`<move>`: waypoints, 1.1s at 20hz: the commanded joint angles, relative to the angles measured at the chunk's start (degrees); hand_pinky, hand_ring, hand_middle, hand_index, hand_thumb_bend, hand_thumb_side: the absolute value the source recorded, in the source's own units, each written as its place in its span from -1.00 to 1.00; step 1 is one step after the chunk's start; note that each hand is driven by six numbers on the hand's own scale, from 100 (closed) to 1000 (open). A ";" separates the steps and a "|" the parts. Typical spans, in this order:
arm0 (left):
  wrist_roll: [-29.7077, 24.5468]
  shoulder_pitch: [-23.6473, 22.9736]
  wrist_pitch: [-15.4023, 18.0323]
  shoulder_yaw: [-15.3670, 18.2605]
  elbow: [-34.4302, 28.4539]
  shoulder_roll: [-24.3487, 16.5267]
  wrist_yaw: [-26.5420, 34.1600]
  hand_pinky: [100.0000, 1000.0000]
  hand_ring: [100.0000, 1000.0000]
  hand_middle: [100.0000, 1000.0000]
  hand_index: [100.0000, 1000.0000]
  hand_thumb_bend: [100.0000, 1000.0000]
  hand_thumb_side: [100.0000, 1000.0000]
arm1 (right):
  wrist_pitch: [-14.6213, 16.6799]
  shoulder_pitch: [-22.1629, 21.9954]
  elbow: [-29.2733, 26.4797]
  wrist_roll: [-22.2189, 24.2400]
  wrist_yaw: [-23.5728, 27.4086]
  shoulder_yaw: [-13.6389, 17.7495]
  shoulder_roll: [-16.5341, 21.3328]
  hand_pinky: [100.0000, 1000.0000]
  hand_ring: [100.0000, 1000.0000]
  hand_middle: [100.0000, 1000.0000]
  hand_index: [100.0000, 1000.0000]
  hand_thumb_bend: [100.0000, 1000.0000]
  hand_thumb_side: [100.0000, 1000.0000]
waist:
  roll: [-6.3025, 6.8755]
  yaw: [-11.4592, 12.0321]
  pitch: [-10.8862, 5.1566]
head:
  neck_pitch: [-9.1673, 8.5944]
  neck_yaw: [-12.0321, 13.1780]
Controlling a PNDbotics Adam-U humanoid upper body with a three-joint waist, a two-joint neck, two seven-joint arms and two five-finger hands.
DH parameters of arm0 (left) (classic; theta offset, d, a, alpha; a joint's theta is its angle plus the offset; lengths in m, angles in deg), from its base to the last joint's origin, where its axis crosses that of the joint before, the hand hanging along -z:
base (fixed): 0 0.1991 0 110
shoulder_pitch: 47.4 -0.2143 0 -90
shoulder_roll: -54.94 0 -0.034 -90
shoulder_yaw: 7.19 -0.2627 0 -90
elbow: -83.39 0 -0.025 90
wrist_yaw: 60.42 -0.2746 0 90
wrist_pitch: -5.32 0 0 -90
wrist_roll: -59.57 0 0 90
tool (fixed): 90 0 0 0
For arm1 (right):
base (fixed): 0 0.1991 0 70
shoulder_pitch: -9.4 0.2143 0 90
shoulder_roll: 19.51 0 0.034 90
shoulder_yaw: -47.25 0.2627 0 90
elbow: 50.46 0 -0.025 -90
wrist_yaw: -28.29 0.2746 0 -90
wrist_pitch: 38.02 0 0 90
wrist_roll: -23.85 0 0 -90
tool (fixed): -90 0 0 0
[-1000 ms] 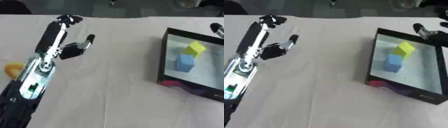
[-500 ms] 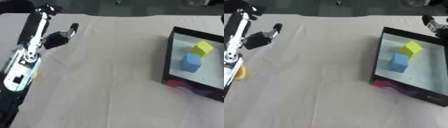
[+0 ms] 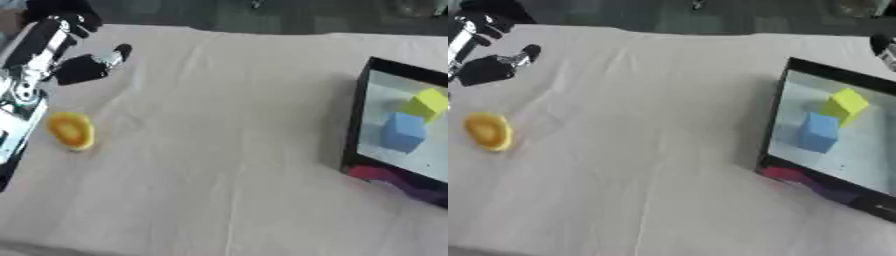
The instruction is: Pick up the objects with one hand, pass them to the other hand, and then place them into the box on the other side of the table.
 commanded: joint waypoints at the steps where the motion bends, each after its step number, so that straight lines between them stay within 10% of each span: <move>1: -3.59 0.54 -0.36 0.17 -0.62 -5.43 2.36 0.52 0.53 0.41 0.60 -0.19 0.18 | 0.09 0.26 -0.73 -0.41 -0.25 0.86 2.09 0.91 1.00 0.85 0.82 -0.34 -0.33 | 0.79 0.17 -2.29 | 0.21 0.41; 8: -9.73 -1.82 -1.00 -0.60 -1.50 -13.26 6.94 0.56 0.57 0.45 0.62 -0.07 0.21 | 0.07 -0.10 -0.58 -0.47 -0.71 0.88 2.27 0.91 1.00 0.85 0.82 -0.34 -0.32 | 0.74 0.08 -2.08 | 0.12 0.75; 22: -32.27 -0.48 13.82 -0.97 1.80 -20.54 5.58 0.64 0.67 0.49 0.58 0.29 -0.36 | -0.04 -0.73 -0.20 -0.57 -1.57 0.79 1.86 0.91 1.00 0.84 0.81 -0.32 -0.31 | 0.52 -0.19 -1.79 | -0.16 0.36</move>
